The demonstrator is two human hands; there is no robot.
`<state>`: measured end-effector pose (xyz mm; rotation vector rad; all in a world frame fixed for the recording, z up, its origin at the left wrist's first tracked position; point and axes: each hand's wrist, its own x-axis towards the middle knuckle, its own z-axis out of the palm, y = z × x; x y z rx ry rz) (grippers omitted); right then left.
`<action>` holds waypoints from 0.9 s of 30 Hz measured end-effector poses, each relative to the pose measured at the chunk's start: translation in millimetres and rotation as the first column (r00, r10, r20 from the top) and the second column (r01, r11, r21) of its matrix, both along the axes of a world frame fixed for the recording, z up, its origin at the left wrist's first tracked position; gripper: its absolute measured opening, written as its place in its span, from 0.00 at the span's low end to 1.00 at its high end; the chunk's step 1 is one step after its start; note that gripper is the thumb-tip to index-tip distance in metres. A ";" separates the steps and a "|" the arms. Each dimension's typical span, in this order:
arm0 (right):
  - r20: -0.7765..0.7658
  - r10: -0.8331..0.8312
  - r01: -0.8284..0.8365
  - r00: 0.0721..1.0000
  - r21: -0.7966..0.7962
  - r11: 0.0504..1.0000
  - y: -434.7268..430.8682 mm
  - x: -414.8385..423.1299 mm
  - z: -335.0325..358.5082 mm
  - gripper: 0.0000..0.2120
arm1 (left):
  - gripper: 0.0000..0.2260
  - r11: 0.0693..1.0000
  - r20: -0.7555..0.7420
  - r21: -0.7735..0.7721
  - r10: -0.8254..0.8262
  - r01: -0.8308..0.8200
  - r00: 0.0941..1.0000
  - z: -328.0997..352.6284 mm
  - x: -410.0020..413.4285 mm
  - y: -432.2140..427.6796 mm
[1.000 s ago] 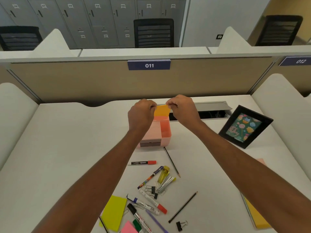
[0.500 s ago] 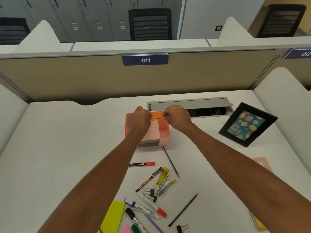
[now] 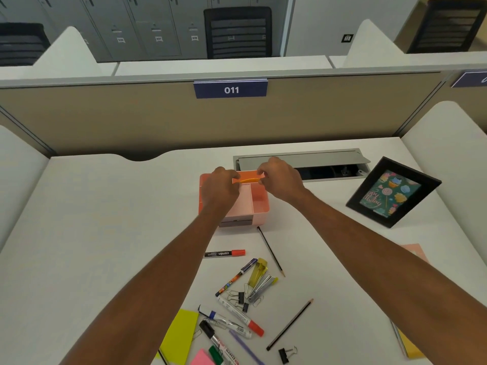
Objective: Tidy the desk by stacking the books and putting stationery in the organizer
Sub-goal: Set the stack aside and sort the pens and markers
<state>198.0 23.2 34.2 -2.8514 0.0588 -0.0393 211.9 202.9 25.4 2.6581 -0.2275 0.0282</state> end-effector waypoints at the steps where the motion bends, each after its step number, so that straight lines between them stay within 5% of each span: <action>1: 0.015 -0.014 0.013 1.000 0.022 1.000 -0.1 -1.7 1.7 0.13 | 0.12 1.000 -0.006 -0.031 0.002 -0.002 1.000 1.4 -2.4 2.4; 13: 0.063 0.054 -0.076 0.997 0.430 0.899 62.6 -104.4 11.6 0.08 | 0.09 0.954 -0.167 -0.295 0.007 -0.056 0.986 21.0 -105.0 88.4; 22: -0.156 0.184 -0.075 0.971 0.528 0.846 114.2 -195.9 -27.7 0.06 | 0.26 0.976 -0.405 0.112 0.215 -0.185 0.889 -41.8 -228.7 165.3; 27: -0.188 0.197 -0.075 0.962 0.511 0.856 121.8 -221.6 -40.1 0.06 | 0.34 0.970 -0.455 0.182 0.228 -0.160 0.861 -62.4 -260.1 175.8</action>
